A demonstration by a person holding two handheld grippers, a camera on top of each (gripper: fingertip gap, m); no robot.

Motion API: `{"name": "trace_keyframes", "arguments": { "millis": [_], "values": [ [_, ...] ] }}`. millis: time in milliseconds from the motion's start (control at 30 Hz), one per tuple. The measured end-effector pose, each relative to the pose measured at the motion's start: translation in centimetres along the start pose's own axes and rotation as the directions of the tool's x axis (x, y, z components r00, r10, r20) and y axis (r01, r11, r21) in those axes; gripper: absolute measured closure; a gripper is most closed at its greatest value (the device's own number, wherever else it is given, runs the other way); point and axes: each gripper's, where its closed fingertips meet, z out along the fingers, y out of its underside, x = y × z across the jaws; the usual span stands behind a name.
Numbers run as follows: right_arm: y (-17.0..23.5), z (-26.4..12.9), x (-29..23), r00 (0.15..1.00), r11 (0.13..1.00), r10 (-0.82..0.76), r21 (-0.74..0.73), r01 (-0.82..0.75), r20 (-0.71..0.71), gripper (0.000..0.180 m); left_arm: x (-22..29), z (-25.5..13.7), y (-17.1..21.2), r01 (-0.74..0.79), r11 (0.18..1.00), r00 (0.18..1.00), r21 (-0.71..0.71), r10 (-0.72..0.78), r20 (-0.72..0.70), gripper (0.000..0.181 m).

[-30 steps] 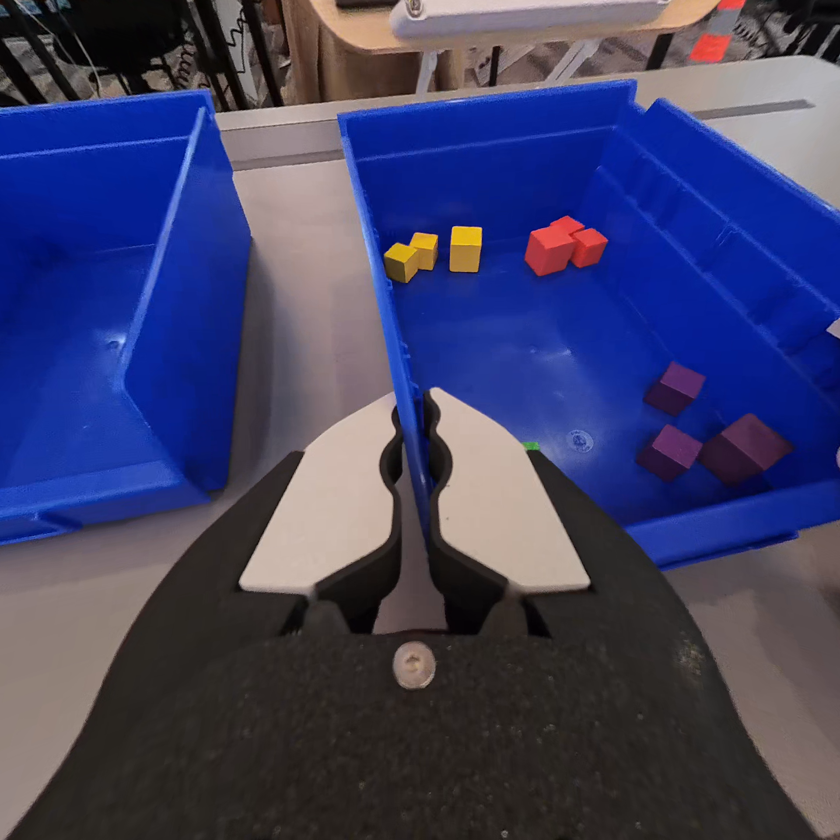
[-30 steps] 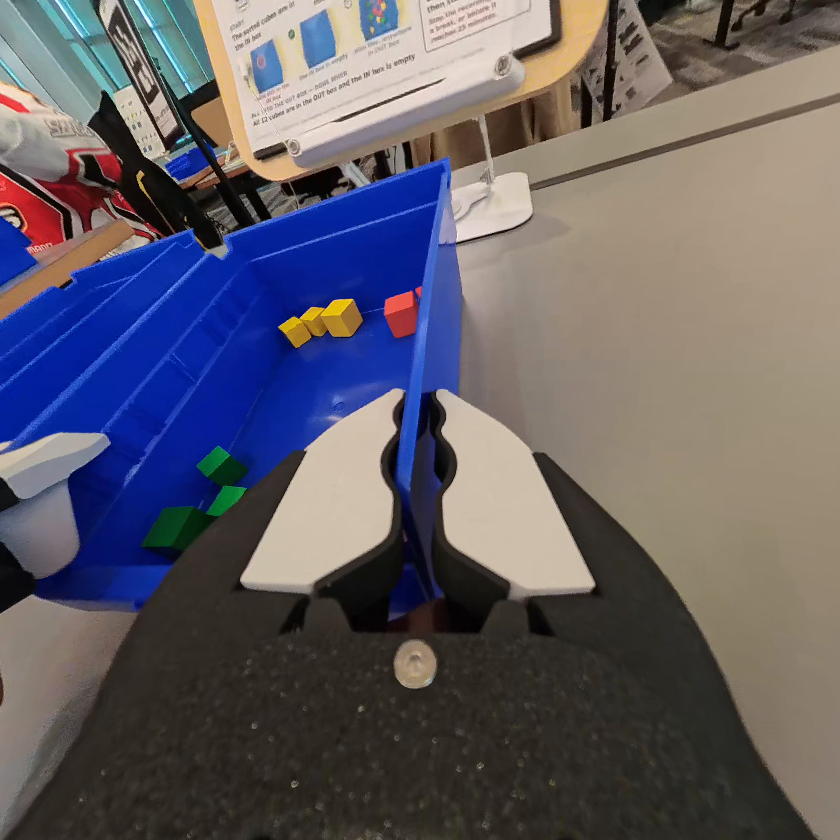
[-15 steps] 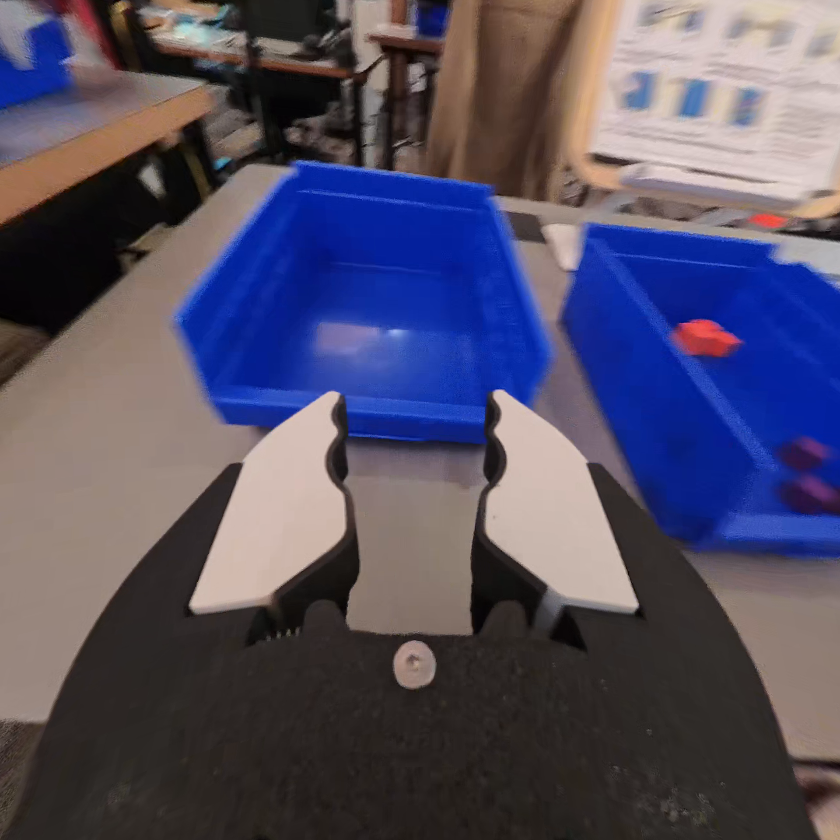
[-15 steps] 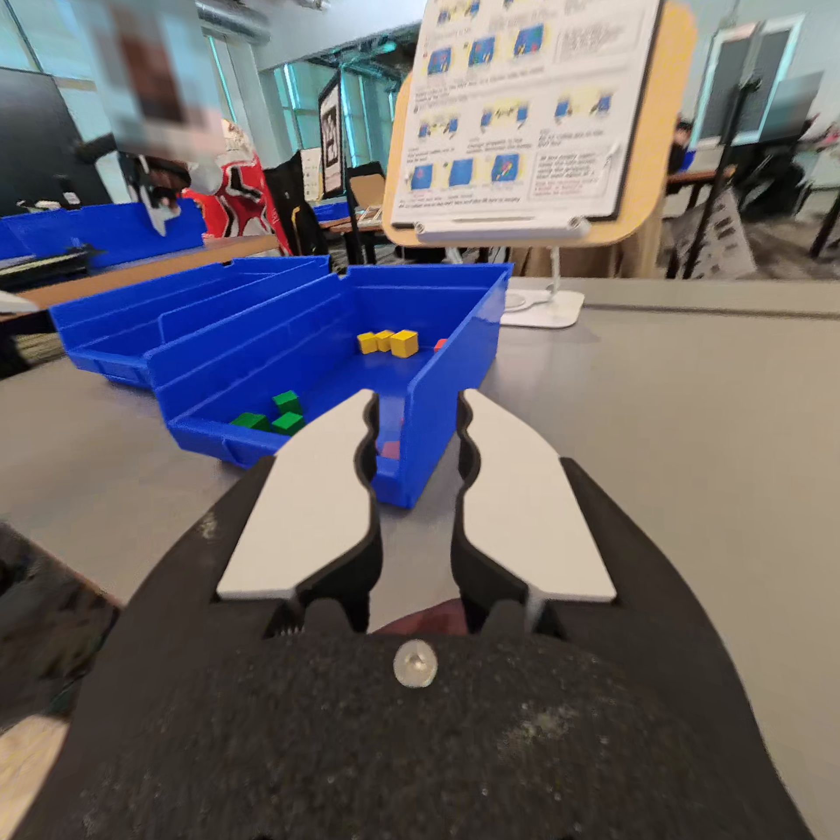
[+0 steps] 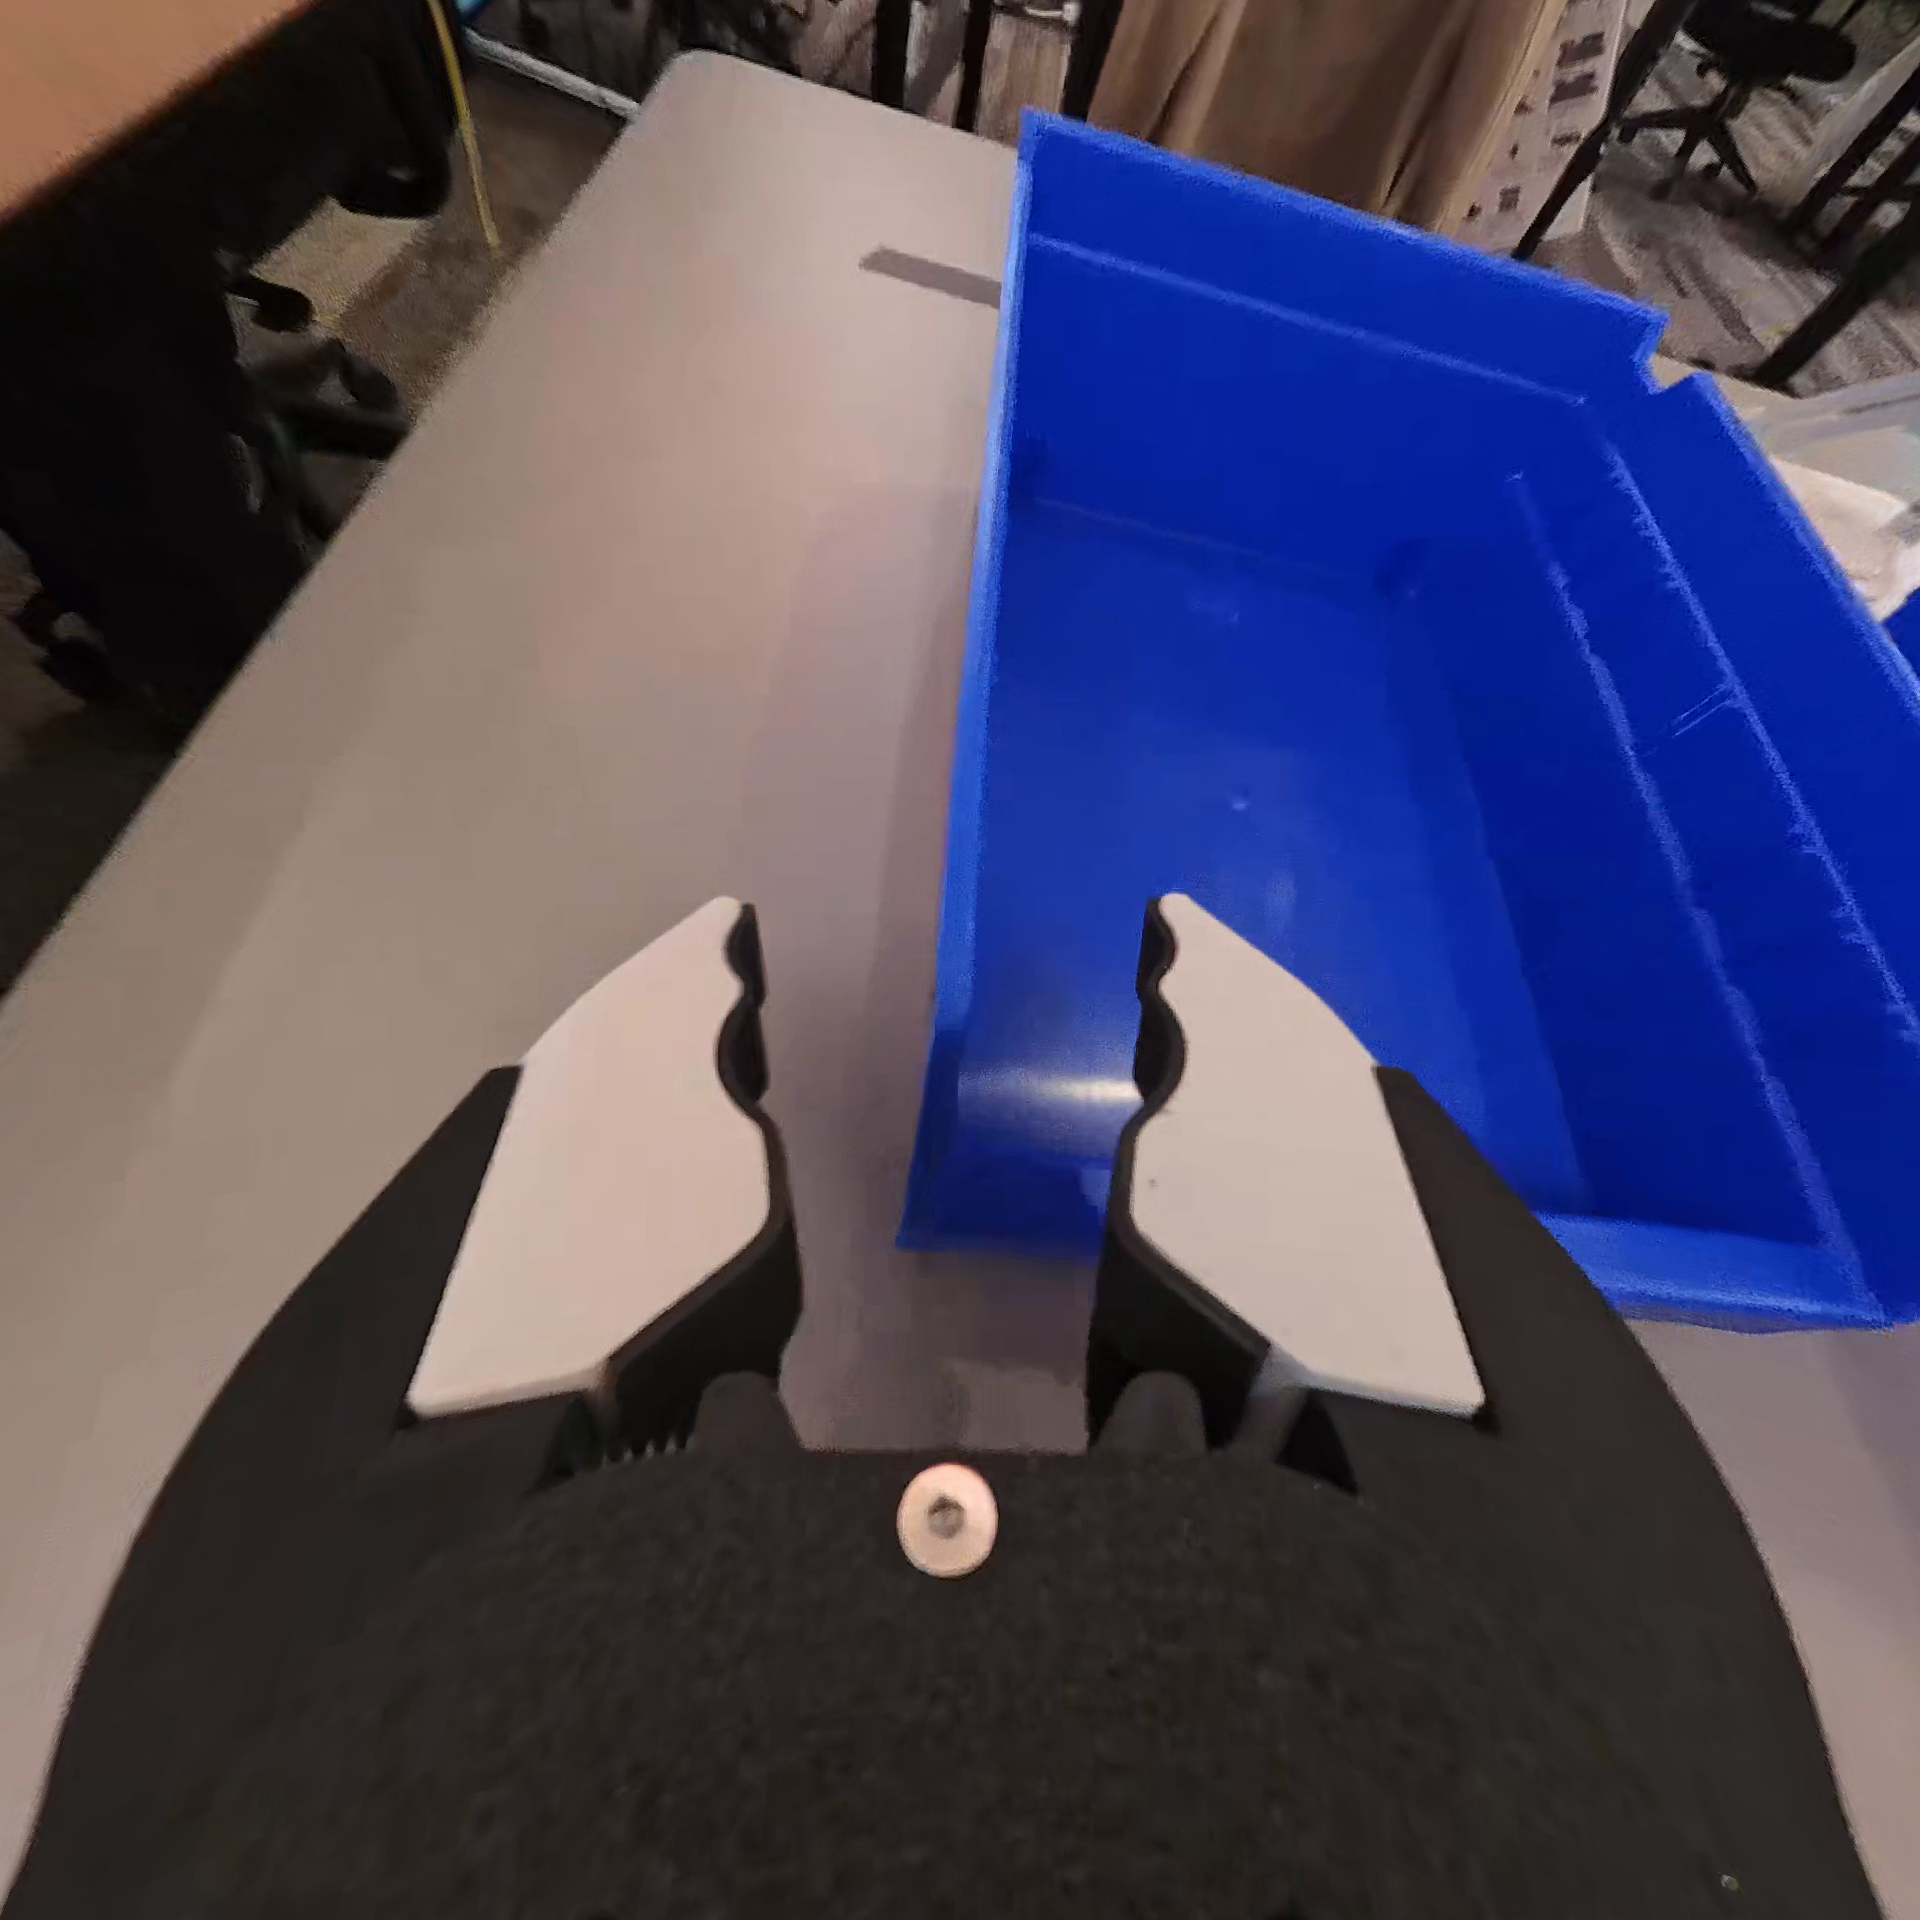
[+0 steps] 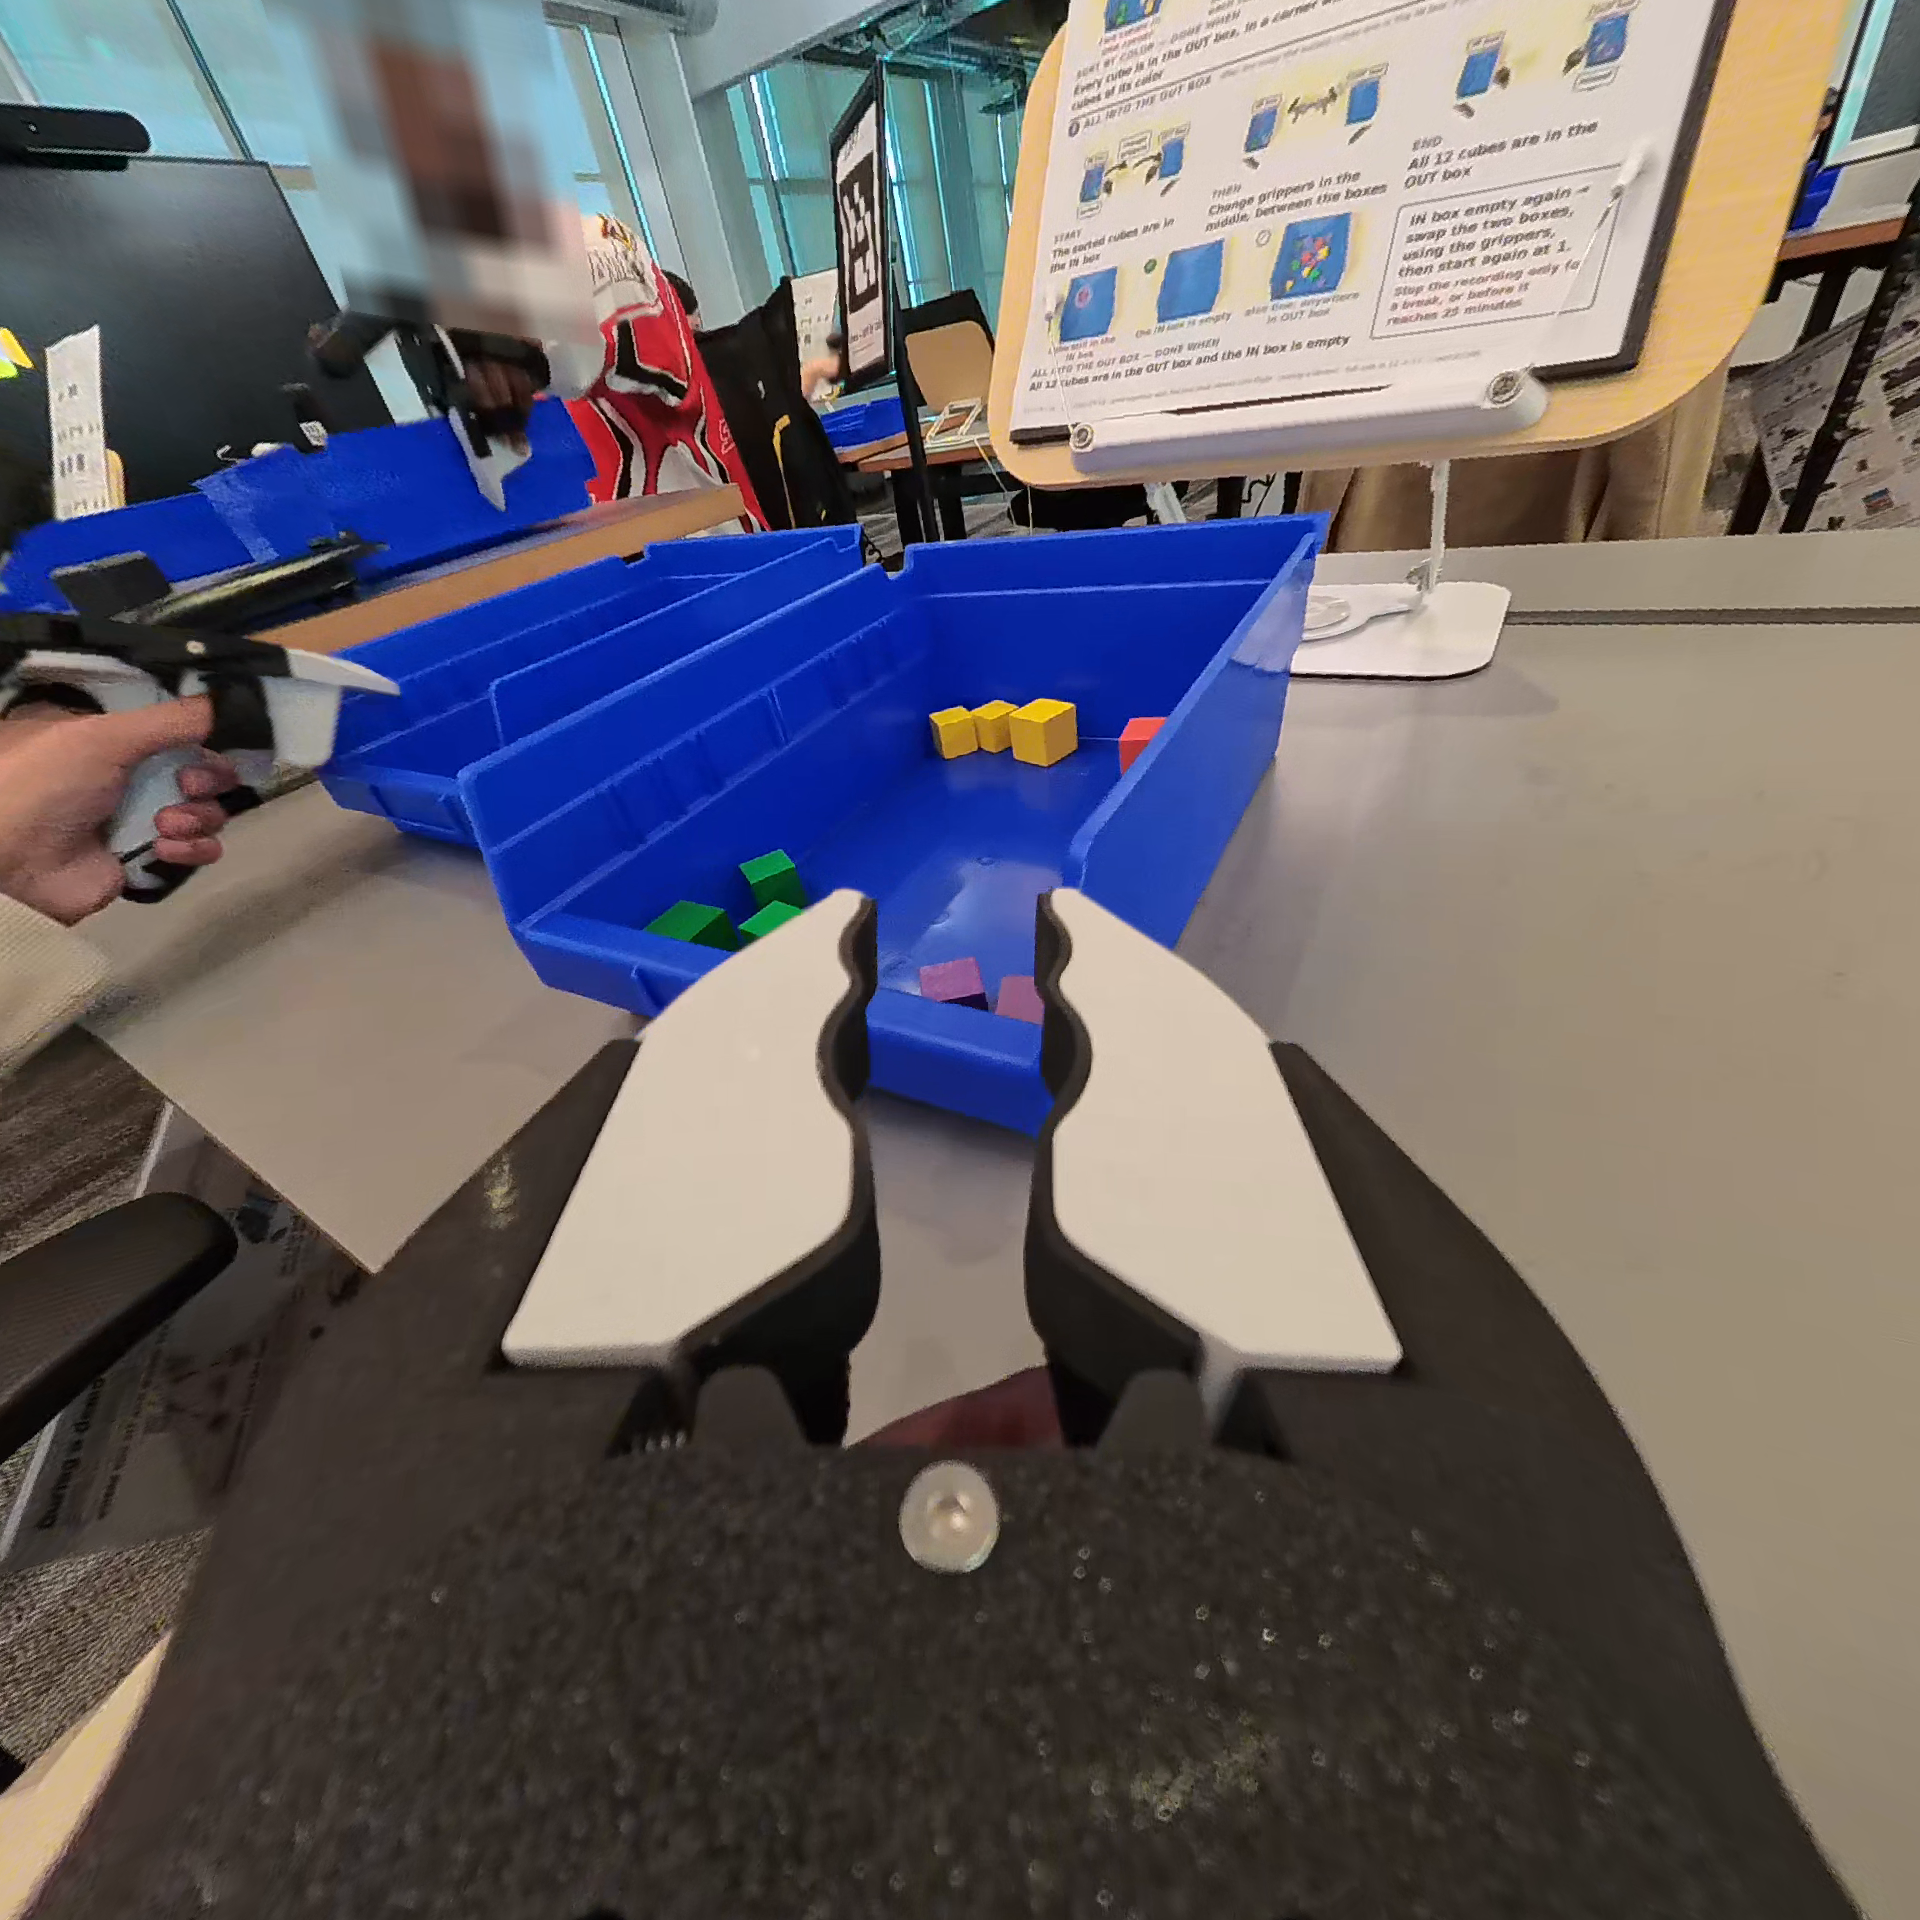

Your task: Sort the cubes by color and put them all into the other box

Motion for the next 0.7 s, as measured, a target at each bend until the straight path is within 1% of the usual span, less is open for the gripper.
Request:
{"name": "trace_keyframes", "arguments": {
  "millis": [67, 100, 133, 167, 200, 300, 367, 467, 533, 600, 700],
  "values": [
    [0.2, 0.1, 0.0, 1.0, 1.0, -0.004, -0.008, 0.004, 0.0, 0.151, 0.7, 0.9, 0.6, -0.004, 1.0, 0.999, -0.018, 0.003, -0.038, 0.135],
    [0.3, 0.1, -0.1, 1.0, 1.0, -0.004, -0.011, 0.004, 0.001, 0.151, 1.1, 1.0, 0.7, 0.003, 1.0, 0.998, -0.017, -0.004, -0.062, 0.142],
    [0.3, 0.1, -0.1, 1.0, 1.0, -0.004, -0.013, 0.004, 0.004, 0.151, 1.2, 1.0, 0.5, 0.022, 1.0, 0.997, -0.007, -0.023, -0.069, 0.157],
    [0.4, 0.2, -0.3, 1.0, 1.0, -0.003, -0.016, 0.003, 0.009, 0.151, 0.8, 0.7, 0.4, 0.036, 0.999, 0.998, 0.0, -0.036, -0.044, 0.172],
    [0.5, 0.2, -0.4, 1.0, 1.0, -0.001, -0.02, 0.002, 0.013, 0.151, 0.5, 0.5, 0.3, 0.028, 1.0, 0.999, -0.001, -0.028, -0.023, 0.176],
    [1.1, 0.7, -1.4, 0.999, 0.999, 0.016, -0.042, -0.015, 0.04, 0.151, 0.2, -0.6, 0.9, -0.012, 1.0, 0.999, -0.02, 0.012, 0.034, 0.176],
    [1.8, 1.4, -3.0, 0.996, 0.996, 0.056, -0.071, -0.051, 0.071, 0.152, 0.4, -1.9, 1.7, -0.015, 1.0, 0.998, -0.015, 0.016, 0.06, 0.177],
    [4.0, 3.2, -7.7, 0.976, 0.976, 0.157, -0.173, -0.13, 0.148, 0.153, 1.0, -4.9, 3.5, -0.003, 1.0, 0.997, 0.023, 0.001, 0.075, 0.176],
    [5.4, 4.3, -12.0, 0.963, 0.968, 0.15, -0.232, -0.098, 0.223, 0.148, 1.2, -7.5, 5.0, -0.001, 0.999, 0.993, 0.04, -0.004, 0.118, 0.176],
    [6.4, 5.4, -15.9, 0.953, 0.966, 0.113, -0.257, -0.039, 0.281, 0.141, 1.8, -10.1, 6.5, 0.001, 0.998, 0.99, 0.058, -0.009, 0.142, 0.176],
    [7.0, 7.0, -19.6, 0.953, 0.966, 0.063, -0.259, 0.017, 0.297, 0.134, 2.7, -13.4, 8.5, 0.018, 0.997, 0.989, 0.069, -0.028, 0.147, 0.176]
  ]
}}
